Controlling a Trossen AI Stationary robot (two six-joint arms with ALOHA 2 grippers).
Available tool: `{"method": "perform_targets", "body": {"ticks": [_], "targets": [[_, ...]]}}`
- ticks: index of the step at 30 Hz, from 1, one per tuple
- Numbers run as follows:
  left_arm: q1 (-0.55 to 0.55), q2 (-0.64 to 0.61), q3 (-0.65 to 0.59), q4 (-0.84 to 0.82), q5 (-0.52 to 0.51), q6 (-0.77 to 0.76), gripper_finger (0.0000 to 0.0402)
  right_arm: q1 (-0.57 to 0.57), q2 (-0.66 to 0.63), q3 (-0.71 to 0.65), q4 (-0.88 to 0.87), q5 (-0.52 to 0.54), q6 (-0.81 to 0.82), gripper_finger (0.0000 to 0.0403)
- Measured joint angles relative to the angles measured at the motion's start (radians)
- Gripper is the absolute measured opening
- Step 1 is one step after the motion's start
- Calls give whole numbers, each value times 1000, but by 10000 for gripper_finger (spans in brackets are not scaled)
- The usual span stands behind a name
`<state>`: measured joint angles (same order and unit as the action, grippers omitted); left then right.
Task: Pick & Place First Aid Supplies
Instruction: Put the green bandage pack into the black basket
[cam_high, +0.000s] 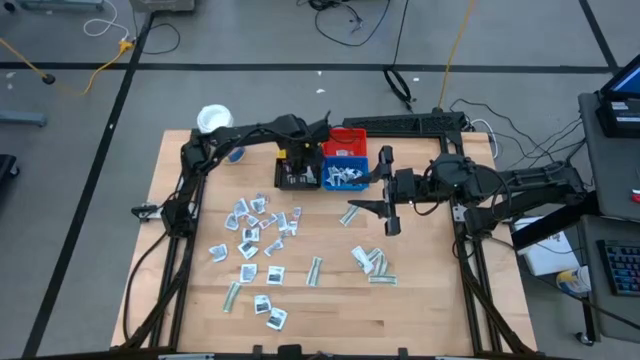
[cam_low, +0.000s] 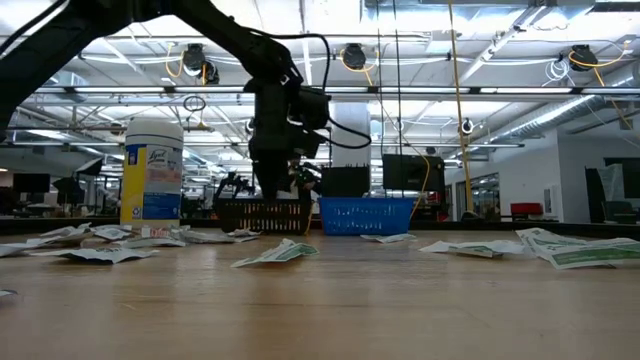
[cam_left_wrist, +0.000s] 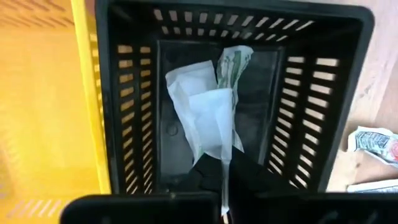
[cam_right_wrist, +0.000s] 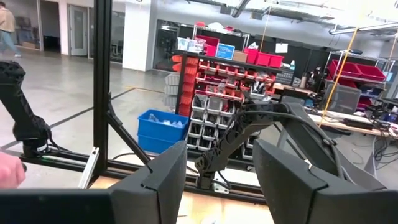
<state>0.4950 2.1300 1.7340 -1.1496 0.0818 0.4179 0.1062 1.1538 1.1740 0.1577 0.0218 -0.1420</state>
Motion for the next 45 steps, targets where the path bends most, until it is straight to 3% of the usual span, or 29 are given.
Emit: {"method": "perform_targets", "body": {"ticks": [5, 14, 18, 28, 34, 39, 45], "targets": [[3, -1, 0, 8, 2, 7, 55, 0, 0, 0, -3, 0, 17, 180], [11, -3, 1, 11, -50, -19, 186, 0, 0, 0, -4, 0, 18, 180], [15, -43, 1, 20, 3, -51, 212, 0, 0, 0, -4, 1, 17, 180], [-1, -256, 1, 143, 186, -184, 184, 0, 0, 0, -5, 2, 18, 182], [-55, -403, 1, 294, 213, -270, 165, 0, 0, 0, -4, 2, 18, 183], [-143, -522, -9, 426, 194, -350, 157, 0, 0, 0, -4, 2, 38, 182], [-326, -671, -157, 684, 23, -447, 157, 0, 0, 0, -10, 3, 117, 182]]}}
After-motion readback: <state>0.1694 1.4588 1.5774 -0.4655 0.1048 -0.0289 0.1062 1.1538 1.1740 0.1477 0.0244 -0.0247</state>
